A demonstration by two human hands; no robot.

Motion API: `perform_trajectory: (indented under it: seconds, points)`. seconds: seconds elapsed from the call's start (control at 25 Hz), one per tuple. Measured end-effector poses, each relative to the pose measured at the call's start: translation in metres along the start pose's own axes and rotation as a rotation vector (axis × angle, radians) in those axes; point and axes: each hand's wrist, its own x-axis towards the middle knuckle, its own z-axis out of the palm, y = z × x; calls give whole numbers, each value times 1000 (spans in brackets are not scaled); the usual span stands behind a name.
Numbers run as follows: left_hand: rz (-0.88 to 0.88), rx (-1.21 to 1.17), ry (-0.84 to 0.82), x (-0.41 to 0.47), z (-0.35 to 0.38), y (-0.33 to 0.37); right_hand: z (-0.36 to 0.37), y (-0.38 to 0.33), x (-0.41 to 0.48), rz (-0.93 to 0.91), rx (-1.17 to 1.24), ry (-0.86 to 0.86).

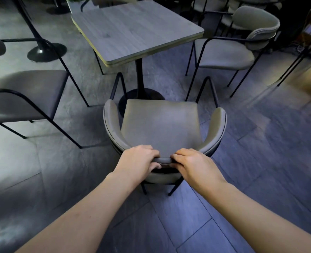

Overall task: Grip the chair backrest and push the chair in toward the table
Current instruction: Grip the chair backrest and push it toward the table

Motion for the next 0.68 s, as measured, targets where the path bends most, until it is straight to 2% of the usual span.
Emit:
perform_trajectory:
  seconds: [0.2,0.32,0.48,0.68]
  points:
    - [11,-56,-32,-3,-9,7,-18,-3,-2,15,30,-29]
    - [31,-41,55,6,-49,17,-64,-1,16,38,9,60]
    - [87,-24,211,35,-161,53,-188,7,33,133,-79,225]
    - [226,-62,365,82,-312,135,-352,31,23,213,-149,369]
